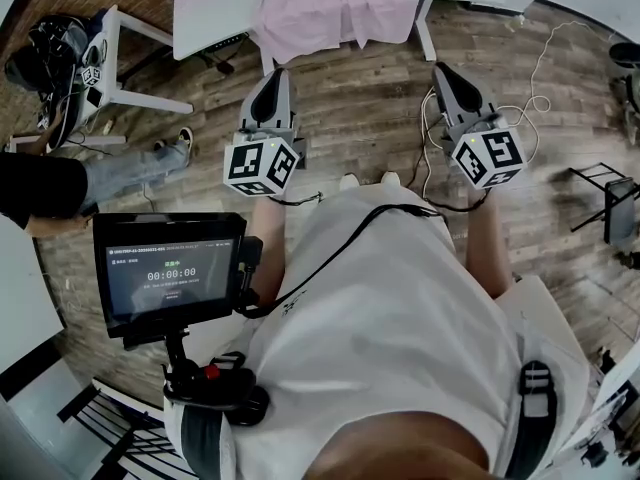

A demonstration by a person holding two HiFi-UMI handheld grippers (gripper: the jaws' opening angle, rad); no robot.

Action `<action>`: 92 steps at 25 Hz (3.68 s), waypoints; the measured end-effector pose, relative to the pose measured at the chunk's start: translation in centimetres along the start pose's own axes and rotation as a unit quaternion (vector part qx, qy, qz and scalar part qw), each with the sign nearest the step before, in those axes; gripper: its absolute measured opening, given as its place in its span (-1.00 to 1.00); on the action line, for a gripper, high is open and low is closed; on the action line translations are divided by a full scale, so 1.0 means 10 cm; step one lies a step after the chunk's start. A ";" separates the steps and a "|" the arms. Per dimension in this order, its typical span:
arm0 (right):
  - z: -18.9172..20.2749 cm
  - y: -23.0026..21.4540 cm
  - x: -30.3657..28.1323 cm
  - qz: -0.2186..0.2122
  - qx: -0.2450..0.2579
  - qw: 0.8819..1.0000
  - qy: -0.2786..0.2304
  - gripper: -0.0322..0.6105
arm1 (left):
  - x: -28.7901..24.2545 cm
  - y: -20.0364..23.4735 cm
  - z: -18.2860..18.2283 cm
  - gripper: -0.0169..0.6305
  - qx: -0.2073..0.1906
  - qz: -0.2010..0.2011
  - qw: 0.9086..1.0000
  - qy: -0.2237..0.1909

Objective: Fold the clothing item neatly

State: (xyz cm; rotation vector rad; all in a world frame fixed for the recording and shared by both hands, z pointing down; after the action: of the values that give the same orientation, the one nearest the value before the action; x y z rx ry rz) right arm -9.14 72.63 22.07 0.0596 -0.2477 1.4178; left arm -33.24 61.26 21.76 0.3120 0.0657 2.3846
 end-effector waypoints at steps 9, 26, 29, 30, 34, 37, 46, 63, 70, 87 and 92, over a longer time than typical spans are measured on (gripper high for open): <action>0.03 -0.02 0.11 0.001 0.003 1.000 0.014 -0.90 | 0.05 -0.06 0.02 -0.96 0.005 -0.004 1.000 0.005; 0.14 -0.44 0.43 -0.026 -0.010 0.999 0.018 -0.90 | -0.02 -0.60 0.27 -0.96 -0.008 -0.018 1.000 0.013; 0.11 -0.46 0.39 -0.033 -0.013 0.999 0.019 -0.90 | -0.05 -0.60 0.24 -0.96 -0.004 -0.024 1.000 0.012; 0.10 -0.47 0.38 -0.036 -0.014 0.999 0.020 -0.90 | -0.06 -0.61 0.23 -0.96 -0.002 -0.027 1.000 0.012; 0.10 -0.45 0.33 -0.047 -0.017 0.998 0.025 -0.90 | -0.08 -0.63 0.20 -0.96 0.000 -0.029 1.000 0.011; 0.09 -0.43 0.31 -0.055 -0.019 0.998 0.026 -0.90 | -0.09 -0.67 0.20 -0.96 -0.001 -0.025 1.000 0.015; 0.03 -0.33 0.20 -0.067 -0.011 0.998 0.018 -0.90 | -0.14 -0.64 0.22 -0.96 0.006 -0.015 1.000 0.013; 0.39 -0.78 -1.76 -0.030 0.001 0.999 0.040 -0.90 | -1.68 0.97 0.39 -0.96 0.030 -0.004 0.999 0.022; 0.48 -0.77 -2.45 -0.024 0.008 0.999 0.044 -0.90 | -2.19 1.49 0.39 -0.96 0.029 0.017 0.999 0.028; 0.62 -1.46 -3.35 -0.001 0.008 0.999 0.051 -0.90 | -3.26 1.90 0.58 -0.96 0.043 0.032 0.998 0.036; 0.81 -2.01 -3.88 -0.023 -0.013 0.997 0.068 -0.90 | -3.90 2.05 0.80 -0.96 0.035 0.014 0.998 0.053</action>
State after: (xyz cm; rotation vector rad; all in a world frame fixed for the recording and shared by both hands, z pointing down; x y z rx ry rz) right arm 4.37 30.37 24.13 -0.0526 -0.1517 1.3657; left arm -17.01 19.57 24.27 0.2191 0.1956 2.4289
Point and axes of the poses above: the fingertips, and each gripper's own axes: x backward along the fingers, y to its left, z out of its underside, the point moved 2 cm from there along x, backward along the fingers, and after that the axes turned 12 degrees about -y, right-handed, at the moved point
